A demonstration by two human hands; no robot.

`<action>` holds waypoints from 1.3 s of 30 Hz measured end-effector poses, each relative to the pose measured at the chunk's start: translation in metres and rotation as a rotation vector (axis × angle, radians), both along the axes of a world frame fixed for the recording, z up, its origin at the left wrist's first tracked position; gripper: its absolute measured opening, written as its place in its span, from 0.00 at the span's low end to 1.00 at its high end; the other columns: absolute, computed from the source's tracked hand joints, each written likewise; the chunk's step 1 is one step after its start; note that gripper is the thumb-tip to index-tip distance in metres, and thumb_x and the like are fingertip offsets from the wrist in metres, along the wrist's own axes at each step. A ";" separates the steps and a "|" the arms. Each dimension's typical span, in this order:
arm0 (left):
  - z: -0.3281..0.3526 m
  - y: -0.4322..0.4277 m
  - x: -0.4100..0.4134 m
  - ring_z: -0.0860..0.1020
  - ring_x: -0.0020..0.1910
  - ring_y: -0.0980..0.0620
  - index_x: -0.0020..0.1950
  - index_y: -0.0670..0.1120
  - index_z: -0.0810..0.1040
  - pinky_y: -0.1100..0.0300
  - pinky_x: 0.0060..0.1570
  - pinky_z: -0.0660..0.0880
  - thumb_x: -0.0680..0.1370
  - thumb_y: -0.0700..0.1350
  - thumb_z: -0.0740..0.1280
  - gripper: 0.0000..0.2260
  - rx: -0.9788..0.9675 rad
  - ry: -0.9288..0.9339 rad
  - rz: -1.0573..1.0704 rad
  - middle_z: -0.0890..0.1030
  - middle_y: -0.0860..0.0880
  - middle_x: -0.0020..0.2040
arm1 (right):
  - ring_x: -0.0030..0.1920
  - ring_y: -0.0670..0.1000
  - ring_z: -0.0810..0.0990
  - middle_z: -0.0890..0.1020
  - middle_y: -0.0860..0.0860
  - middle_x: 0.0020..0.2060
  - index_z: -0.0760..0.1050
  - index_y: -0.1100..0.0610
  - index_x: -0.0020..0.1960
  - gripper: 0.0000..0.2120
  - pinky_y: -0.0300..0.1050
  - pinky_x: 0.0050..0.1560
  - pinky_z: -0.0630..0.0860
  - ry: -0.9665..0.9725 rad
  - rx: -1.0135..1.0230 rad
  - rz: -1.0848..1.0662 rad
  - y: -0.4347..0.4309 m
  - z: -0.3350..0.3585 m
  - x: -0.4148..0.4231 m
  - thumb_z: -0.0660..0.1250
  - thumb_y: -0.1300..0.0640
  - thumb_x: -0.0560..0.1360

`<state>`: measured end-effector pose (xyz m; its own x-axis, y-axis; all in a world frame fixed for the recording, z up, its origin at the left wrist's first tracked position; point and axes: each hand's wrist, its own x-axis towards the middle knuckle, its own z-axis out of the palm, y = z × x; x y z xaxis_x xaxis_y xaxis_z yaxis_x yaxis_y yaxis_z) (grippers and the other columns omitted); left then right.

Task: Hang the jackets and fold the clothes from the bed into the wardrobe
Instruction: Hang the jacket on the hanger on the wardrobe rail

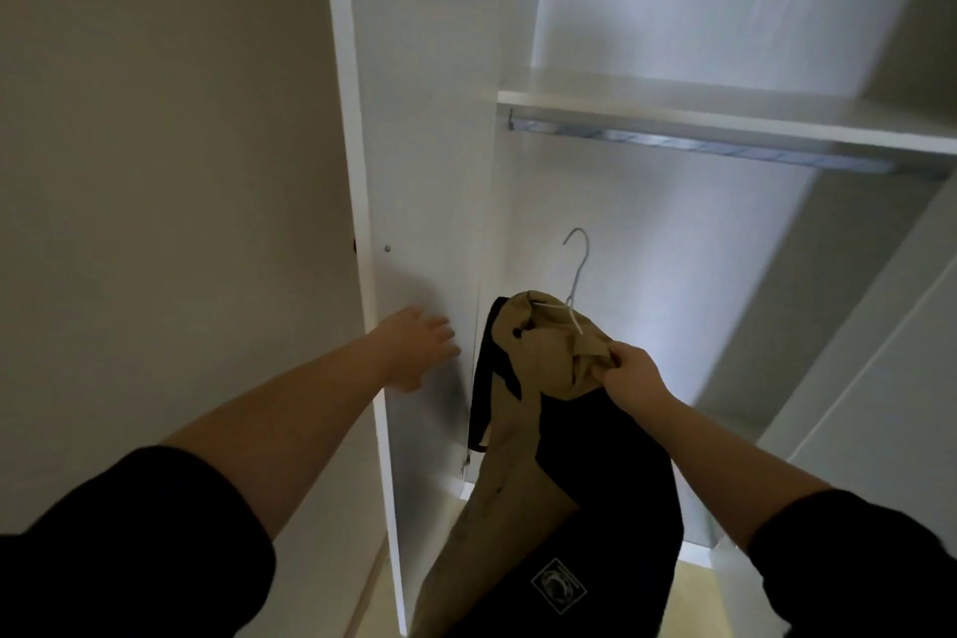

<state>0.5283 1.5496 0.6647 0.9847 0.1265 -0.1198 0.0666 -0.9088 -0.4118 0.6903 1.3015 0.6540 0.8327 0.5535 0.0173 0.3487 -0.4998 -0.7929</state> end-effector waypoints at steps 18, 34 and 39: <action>0.040 -0.064 0.125 0.71 0.52 0.52 0.56 0.45 0.74 0.60 0.51 0.65 0.82 0.50 0.58 0.11 -0.780 0.023 0.024 0.73 0.50 0.52 | 0.37 0.38 0.79 0.82 0.45 0.35 0.82 0.52 0.41 0.15 0.28 0.39 0.73 -0.073 -0.032 0.176 -0.115 0.064 0.070 0.66 0.71 0.72; 0.069 -0.113 0.244 0.69 0.33 0.54 0.33 0.51 0.62 0.59 0.34 0.62 0.80 0.38 0.59 0.18 -0.835 -0.719 -0.146 0.69 0.55 0.30 | 0.43 0.51 0.79 0.80 0.50 0.42 0.60 0.48 0.73 0.32 0.42 0.45 0.72 -0.418 -0.070 -0.108 -0.138 0.074 0.193 0.62 0.68 0.74; 0.059 -0.110 0.275 0.70 0.34 0.51 0.38 0.45 0.69 0.59 0.36 0.63 0.79 0.35 0.58 0.11 -0.799 -0.774 -0.175 0.72 0.49 0.34 | 0.57 0.54 0.76 0.77 0.53 0.55 0.71 0.53 0.62 0.20 0.42 0.52 0.69 -0.315 -0.290 0.018 -0.131 0.078 0.234 0.63 0.66 0.73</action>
